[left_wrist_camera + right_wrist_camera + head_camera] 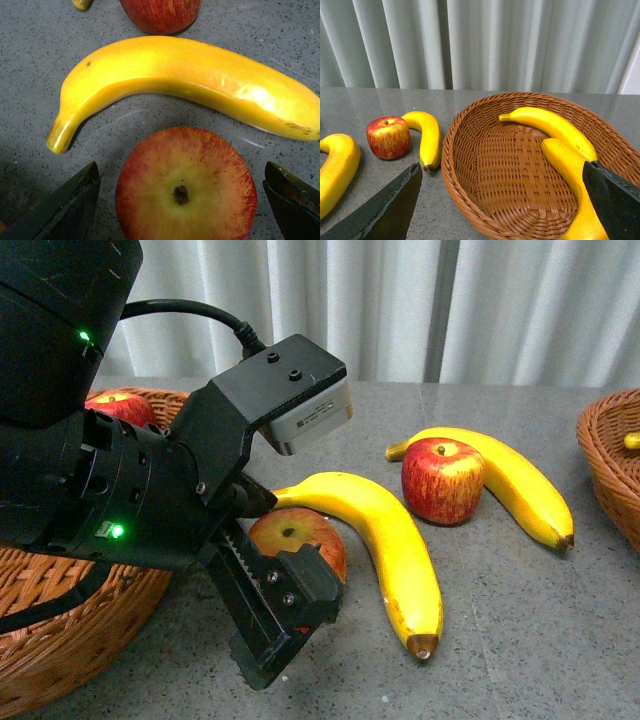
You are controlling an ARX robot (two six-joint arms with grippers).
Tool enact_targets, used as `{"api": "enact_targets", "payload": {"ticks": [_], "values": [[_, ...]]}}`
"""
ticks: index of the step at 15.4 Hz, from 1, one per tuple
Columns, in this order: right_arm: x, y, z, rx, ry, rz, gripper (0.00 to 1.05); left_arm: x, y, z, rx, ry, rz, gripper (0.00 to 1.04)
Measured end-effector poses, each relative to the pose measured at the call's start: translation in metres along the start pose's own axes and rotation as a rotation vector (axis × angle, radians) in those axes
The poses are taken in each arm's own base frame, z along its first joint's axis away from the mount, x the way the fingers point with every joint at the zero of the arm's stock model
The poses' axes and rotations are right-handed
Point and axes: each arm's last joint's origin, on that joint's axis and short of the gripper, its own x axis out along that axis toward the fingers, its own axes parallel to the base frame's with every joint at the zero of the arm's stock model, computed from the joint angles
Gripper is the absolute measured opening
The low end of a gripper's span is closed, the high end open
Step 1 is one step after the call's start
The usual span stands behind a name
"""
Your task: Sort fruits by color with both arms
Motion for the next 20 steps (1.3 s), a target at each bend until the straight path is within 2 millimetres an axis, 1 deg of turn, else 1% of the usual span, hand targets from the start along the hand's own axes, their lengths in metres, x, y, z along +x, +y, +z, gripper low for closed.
{"api": "enact_targets", "payload": {"ticks": [4,6,8,13,15,17,18,20], "values": [[0.0,0.0,0.0,0.0,0.0,0.0,0.98,0.005,0.002,-0.001,0.033,0.005,-0.013,0.97],[0.0,0.0,0.0,0.0,0.0,0.0,0.98,0.007,0.002,-0.001,0.033,0.0,-0.025,0.77],[0.0,0.0,0.0,0.0,0.0,0.0,0.98,0.008,0.001,-0.001,0.035,-0.006,-0.031,0.7],[0.0,0.0,0.0,0.0,0.0,0.0,0.98,0.005,-0.002,0.005,0.041,-0.022,-0.033,0.68],[0.0,0.0,0.0,0.0,0.0,0.0,0.98,-0.01,0.002,0.021,0.044,-0.082,0.008,0.67],[0.0,0.0,0.0,0.0,0.0,0.0,0.98,-0.035,0.01,0.043,0.043,-0.165,0.09,0.67],[0.0,0.0,0.0,0.0,0.0,0.0,0.98,-0.063,0.022,0.052,-0.034,-0.196,0.221,0.67],[0.0,0.0,0.0,0.0,0.0,0.0,0.98,-0.086,0.04,0.044,-0.184,-0.176,0.372,0.67]]}}
